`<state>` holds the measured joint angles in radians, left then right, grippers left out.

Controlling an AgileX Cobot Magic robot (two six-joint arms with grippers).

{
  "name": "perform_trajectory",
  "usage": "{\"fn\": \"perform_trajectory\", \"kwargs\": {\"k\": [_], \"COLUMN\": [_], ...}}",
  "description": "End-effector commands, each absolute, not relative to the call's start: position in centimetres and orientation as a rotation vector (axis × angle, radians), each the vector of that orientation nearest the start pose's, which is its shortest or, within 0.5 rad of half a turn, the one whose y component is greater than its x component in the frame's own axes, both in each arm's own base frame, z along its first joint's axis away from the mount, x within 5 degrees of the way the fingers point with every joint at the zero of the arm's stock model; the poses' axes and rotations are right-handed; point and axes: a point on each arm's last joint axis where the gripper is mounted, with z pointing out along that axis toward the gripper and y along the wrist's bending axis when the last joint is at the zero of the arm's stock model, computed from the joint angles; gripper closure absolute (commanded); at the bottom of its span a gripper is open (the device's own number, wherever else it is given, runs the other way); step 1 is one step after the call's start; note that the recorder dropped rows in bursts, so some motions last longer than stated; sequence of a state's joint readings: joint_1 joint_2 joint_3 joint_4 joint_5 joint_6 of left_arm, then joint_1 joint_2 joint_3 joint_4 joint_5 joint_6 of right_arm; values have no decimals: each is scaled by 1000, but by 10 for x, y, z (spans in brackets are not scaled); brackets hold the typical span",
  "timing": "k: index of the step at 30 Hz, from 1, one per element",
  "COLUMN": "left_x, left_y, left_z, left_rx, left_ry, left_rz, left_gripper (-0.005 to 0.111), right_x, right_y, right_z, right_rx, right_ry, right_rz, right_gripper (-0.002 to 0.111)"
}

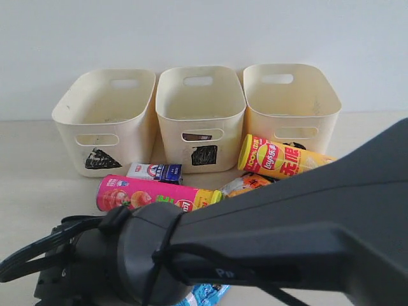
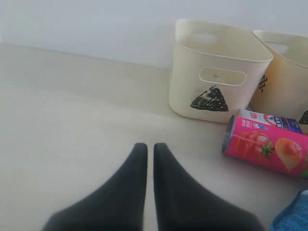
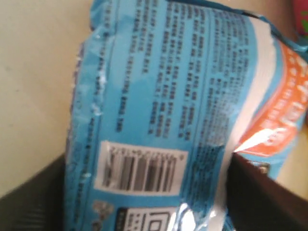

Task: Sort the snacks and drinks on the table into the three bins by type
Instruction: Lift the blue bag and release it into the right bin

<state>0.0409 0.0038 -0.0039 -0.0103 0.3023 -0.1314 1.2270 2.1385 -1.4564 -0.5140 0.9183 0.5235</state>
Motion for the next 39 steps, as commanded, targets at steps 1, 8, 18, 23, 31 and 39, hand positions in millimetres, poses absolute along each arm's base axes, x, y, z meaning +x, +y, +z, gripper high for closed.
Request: {"fn": "perform_trajectory", "kwargs": {"k": [1, 8, 18, 23, 31, 39], "left_x": [54, 54, 54, 54, 54, 54], "left_y": [2, 2, 2, 2, 2, 2], "left_z": [186, 186, 186, 186, 186, 186], "left_rx": [-164, -164, -164, -164, -164, -164], "left_ry": [1773, 1773, 1773, 1773, 1773, 1773], "left_rz": [-83, -83, -83, -83, -83, -83], "left_gripper": [102, 102, 102, 102, 102, 102], "right_x": [173, 172, 167, 162, 157, 187], "right_y": [377, 372, 361, 349, 326, 281], "right_z": [130, 147, 224, 263, 314, 353], "right_rx": [-1329, -1312, -1211, -1157, -1117, -979], "right_ry": [2457, 2455, 2390, 2343, 2246, 2193], "right_rz": [-347, -357, -163, -66, 12, -66], "right_gripper": [77, 107, 107, 107, 107, 107]}}
